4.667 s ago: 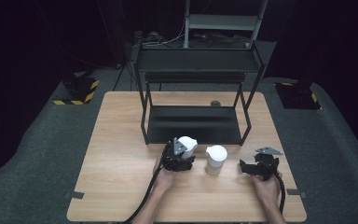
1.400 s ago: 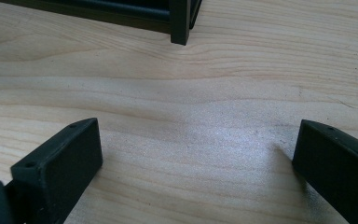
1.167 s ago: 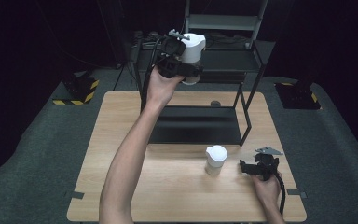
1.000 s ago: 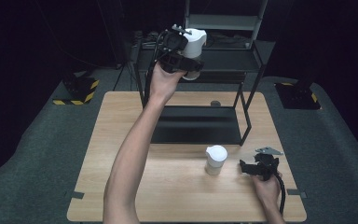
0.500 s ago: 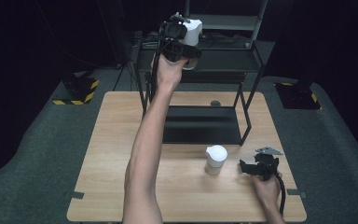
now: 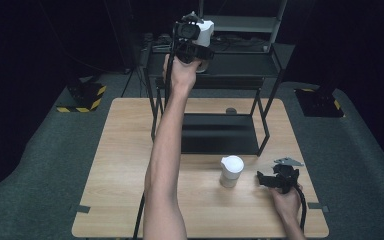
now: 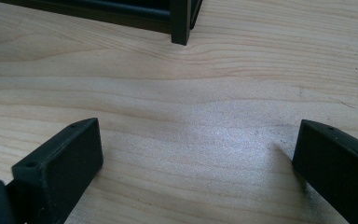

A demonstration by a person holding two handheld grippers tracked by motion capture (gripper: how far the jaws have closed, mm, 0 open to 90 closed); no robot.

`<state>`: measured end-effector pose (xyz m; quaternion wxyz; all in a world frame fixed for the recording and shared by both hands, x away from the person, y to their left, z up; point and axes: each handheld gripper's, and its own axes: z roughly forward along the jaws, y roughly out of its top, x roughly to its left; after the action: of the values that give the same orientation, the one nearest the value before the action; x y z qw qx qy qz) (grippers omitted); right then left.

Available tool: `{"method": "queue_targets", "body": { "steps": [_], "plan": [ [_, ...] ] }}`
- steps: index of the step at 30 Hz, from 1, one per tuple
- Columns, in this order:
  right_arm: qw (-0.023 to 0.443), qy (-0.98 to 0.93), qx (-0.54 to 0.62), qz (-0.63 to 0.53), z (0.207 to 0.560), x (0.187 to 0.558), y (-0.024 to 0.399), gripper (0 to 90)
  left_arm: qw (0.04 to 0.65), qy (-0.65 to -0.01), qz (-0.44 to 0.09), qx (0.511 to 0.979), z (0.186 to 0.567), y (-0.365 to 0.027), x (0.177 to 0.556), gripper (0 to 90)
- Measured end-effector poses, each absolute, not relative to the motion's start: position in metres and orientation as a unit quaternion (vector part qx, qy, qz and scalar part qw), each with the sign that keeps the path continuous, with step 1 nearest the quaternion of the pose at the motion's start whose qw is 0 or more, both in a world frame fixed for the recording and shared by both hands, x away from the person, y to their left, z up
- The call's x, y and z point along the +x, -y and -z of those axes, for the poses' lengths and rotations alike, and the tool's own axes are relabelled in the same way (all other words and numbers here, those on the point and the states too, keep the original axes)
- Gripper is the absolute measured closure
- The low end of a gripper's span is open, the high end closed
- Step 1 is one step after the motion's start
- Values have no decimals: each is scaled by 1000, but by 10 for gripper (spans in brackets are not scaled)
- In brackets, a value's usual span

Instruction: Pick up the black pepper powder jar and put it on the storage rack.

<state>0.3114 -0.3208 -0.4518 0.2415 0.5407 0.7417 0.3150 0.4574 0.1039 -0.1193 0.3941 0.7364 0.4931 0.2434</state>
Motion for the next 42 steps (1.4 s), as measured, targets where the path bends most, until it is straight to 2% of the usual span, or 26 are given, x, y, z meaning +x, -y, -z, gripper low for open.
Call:
{"method": "queue_targets", "body": {
  "steps": [31,42],
  "plan": [
    [243,-743,538,-315,452,311,321,11,393,-473,-251,747,130,-105,457,304],
    [243,-743,539,-315,452,311,321,11,409,-471,-247,741,132,-114,450,143]
  ]
}}
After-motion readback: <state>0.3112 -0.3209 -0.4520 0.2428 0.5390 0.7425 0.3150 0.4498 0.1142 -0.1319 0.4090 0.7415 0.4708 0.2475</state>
